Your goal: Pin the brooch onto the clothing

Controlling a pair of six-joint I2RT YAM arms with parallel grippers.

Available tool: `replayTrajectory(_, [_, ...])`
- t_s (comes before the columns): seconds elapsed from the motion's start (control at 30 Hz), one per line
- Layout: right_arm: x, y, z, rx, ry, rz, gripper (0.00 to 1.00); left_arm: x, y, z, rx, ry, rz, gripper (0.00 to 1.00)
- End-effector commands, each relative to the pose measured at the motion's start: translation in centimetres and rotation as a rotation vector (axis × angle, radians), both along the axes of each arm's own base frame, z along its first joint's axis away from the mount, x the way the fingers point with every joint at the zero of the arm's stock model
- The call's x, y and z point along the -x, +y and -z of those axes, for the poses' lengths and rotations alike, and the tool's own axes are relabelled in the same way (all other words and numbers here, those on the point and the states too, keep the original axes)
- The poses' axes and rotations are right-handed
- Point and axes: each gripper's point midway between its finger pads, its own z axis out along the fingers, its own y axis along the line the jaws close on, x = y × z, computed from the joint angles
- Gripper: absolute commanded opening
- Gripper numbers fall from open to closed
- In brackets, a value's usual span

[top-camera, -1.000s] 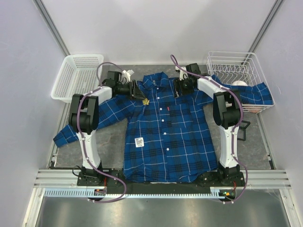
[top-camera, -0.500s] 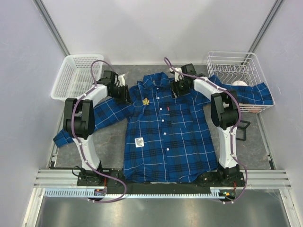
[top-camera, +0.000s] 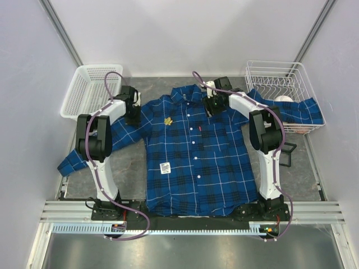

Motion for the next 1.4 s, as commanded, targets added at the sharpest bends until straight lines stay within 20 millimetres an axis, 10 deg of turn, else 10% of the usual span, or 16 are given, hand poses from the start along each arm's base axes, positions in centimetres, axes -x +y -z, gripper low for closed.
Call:
replayTrajectory(0.0, [0.1,-1.3,-0.1,0.039,-0.001,0.015,0.61,0.6,6.7,0.9,-0.225,0.033,-0.035,0.04])
replayTrajectory(0.17, [-0.5,-0.3,-1.5,-0.015,-0.011,-0.001,0.62,-1.6,5.4,-2.5,-0.179,-0.095,0.042,0.04])
replayTrajectory(0.33, [-0.9,1.6,-5.0,-0.111,-0.056,-0.05,0.66,-2.3,-1.5,-6.0,-0.01,-0.207,0.219,0.18])
replayTrajectory(0.57, [0.4,1.3,-6.5,-0.097,-0.061,-0.092,0.66,-0.5,-6.4,-4.7,0.089,-0.103,0.249,0.3])
replayTrajectory(0.97, [1.1,0.7,-0.2,-0.019,0.057,-0.065,0.66,0.1,-3.8,1.1,-0.006,0.122,0.228,0.26])
replayTrajectory(1.37, [-2.7,3.1,1.5,-0.043,0.031,-0.02,0.68,-5.1,-0.1,1.4,-0.013,0.109,0.17,0.22])
